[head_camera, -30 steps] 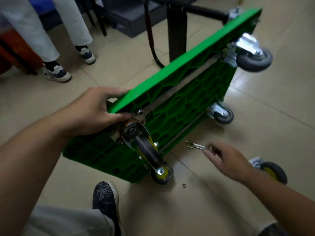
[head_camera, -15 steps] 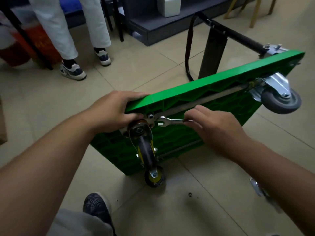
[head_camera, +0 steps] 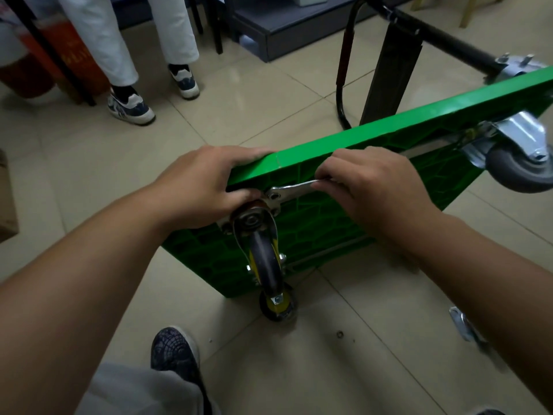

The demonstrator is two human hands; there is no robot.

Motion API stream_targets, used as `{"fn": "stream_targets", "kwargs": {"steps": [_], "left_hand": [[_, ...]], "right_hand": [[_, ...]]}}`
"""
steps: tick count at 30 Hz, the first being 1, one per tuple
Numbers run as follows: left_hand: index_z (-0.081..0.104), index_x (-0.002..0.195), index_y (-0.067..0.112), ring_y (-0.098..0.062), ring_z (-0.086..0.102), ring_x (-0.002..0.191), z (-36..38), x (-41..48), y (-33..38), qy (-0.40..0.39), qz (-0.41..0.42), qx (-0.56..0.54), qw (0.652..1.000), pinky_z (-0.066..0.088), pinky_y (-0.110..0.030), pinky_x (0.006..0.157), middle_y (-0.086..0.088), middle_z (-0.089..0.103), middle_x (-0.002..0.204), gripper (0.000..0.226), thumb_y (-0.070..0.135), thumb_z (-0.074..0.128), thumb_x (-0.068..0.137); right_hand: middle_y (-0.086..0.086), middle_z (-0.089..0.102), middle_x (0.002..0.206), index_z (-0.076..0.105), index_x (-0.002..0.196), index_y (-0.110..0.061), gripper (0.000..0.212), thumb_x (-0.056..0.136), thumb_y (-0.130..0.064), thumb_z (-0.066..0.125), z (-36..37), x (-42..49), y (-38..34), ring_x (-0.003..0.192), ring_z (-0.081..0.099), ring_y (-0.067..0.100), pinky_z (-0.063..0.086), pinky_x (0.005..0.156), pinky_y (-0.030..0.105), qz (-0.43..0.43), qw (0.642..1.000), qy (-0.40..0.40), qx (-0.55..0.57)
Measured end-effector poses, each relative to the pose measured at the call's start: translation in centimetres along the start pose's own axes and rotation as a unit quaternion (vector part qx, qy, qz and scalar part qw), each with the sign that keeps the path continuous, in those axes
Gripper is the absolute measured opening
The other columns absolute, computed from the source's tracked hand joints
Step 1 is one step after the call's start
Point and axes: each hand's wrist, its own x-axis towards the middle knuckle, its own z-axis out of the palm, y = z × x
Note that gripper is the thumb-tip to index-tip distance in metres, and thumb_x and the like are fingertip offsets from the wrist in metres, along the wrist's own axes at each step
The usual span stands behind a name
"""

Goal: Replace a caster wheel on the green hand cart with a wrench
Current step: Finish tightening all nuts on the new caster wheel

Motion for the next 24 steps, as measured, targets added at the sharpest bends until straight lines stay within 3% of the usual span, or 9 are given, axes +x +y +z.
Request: {"fn": "stream_targets", "kwargs": {"steps": [7, 12, 14, 17, 19, 21, 24], "left_hand": [[0.042, 0.149, 0.051, -0.016, 0.061, 0.123, 0.2, -0.1, 0.3, 0.012, 0.004, 0.012, 1.000, 0.052, -0.045, 0.096, 0.016, 0.061, 0.142, 0.069, 0.032, 0.074, 0.091], [0.041, 0.152, 0.047, -0.019, 0.061, 0.121, 0.1, -0.1, 0.3, 0.012, 0.007, 0.022, 1.000, 0.052, -0.045, 0.094, 0.011, 0.062, 0.141, 0.069, 0.032, 0.072, 0.092], [0.042, 0.152, 0.046, -0.019, 0.061, 0.122, 0.2, -0.1, 0.3, 0.013, 0.008, 0.025, 1.000, 0.052, -0.046, 0.095, 0.010, 0.062, 0.142, 0.069, 0.032, 0.072, 0.092], [0.042, 0.151, 0.045, -0.020, 0.061, 0.122, 0.3, -0.1, 0.3, 0.013, 0.006, 0.025, 1.000, 0.052, -0.046, 0.095, 0.009, 0.062, 0.141, 0.069, 0.033, 0.073, 0.091], [0.042, 0.151, 0.046, -0.019, 0.061, 0.120, 0.3, -0.2, 0.3, 0.014, 0.007, 0.023, 1.000, 0.052, -0.045, 0.094, 0.011, 0.062, 0.141, 0.068, 0.033, 0.072, 0.092], [0.041, 0.151, 0.048, -0.018, 0.061, 0.119, 0.2, -0.2, 0.3, 0.014, 0.003, 0.021, 1.000, 0.053, -0.044, 0.092, 0.012, 0.062, 0.141, 0.068, 0.033, 0.071, 0.092], [0.041, 0.150, 0.051, -0.018, 0.062, 0.117, 0.2, -0.2, 0.4, 0.014, -0.003, 0.021, 1.000, 0.052, -0.040, 0.091, 0.013, 0.062, 0.141, 0.068, 0.033, 0.071, 0.092]], "right_hand": [[-0.001, 0.060, 0.068, 0.066, 0.084, -0.017, 0.039, 0.100, -0.045, 0.045, 3.5, -2.5, -1.2, 0.056, 0.055, 0.020, 0.050, 0.050, 0.036, 0.138, 0.983, -0.054, 0.105], [-0.008, 0.054, 0.061, 0.058, 0.072, -0.026, 0.032, 0.102, -0.033, 0.053, 7.4, -3.9, -4.7, 0.056, 0.052, 0.004, 0.040, 0.052, 0.022, 0.270, 0.886, -0.109, 0.360], [-0.008, 0.050, 0.060, 0.057, 0.070, -0.021, 0.034, 0.103, -0.029, 0.052, 8.9, -4.0, -6.1, 0.056, 0.048, 0.004, 0.037, 0.054, 0.021, 0.295, 0.852, -0.097, 0.421], [-0.010, 0.047, 0.061, 0.057, 0.075, -0.010, 0.033, 0.104, -0.024, 0.050, 10.0, -4.2, -7.5, 0.057, 0.045, 0.003, 0.034, 0.054, 0.021, 0.314, 0.831, -0.056, 0.456], [-0.013, 0.053, 0.064, 0.056, 0.077, -0.018, 0.029, 0.105, -0.023, 0.049, 9.8, -4.7, -7.8, 0.059, 0.050, 0.004, 0.036, 0.056, 0.019, 0.325, 0.826, -0.038, 0.459], [-0.007, 0.055, 0.068, 0.057, 0.082, -0.022, 0.025, 0.105, -0.025, 0.048, 9.5, -6.2, -7.5, 0.063, 0.054, 0.010, 0.041, 0.057, 0.028, 0.332, 0.835, -0.051, 0.436], [-0.004, 0.052, 0.071, 0.058, 0.086, -0.021, 0.022, 0.102, -0.033, 0.049, 7.8, -9.0, -5.6, 0.064, 0.050, 0.014, 0.041, 0.058, 0.035, 0.304, 0.893, -0.103, 0.315]]}}
